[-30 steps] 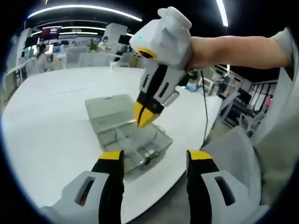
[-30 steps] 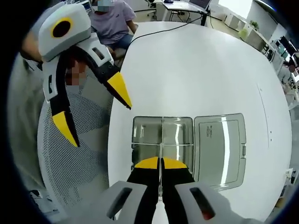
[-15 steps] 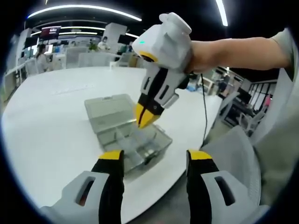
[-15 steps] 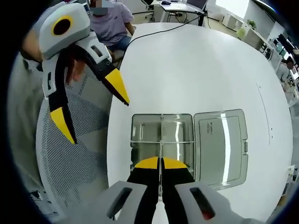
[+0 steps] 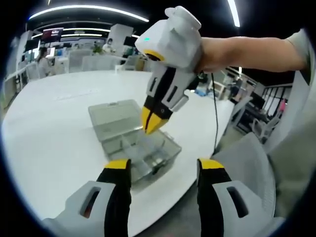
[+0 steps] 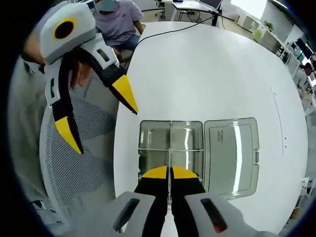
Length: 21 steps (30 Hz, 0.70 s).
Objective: Insert the divider into the dual guide fixture by aligning both edges with the guide slots and pushing it downward to the bottom, including one-sided entry, uneven engagement, binding, and posture correction.
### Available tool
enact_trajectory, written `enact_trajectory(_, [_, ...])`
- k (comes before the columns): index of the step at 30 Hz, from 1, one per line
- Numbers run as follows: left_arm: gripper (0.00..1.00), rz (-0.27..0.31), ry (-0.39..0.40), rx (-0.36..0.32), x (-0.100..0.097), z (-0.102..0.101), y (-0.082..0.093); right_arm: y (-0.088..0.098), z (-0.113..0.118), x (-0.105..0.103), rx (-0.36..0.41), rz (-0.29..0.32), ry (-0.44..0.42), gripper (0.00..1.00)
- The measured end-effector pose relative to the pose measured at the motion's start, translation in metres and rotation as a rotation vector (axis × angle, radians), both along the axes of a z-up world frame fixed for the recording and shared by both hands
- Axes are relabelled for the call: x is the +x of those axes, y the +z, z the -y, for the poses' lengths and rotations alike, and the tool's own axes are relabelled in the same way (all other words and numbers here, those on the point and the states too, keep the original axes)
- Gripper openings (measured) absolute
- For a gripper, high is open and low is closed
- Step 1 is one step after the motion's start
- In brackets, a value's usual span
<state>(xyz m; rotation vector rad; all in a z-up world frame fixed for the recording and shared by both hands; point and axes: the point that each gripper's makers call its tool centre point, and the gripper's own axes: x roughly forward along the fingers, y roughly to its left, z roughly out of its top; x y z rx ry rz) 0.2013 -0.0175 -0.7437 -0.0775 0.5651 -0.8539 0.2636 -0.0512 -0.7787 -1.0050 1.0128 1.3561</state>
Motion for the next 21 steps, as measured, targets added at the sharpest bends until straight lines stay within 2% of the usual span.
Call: enact_trajectory(21, [0.50, -0.002, 0.005, -0.005, -0.0025, 0.0005, 0.0007, -0.0034, 0.0019, 0.0025, -0.067, 0.005, 0.035, 0.00])
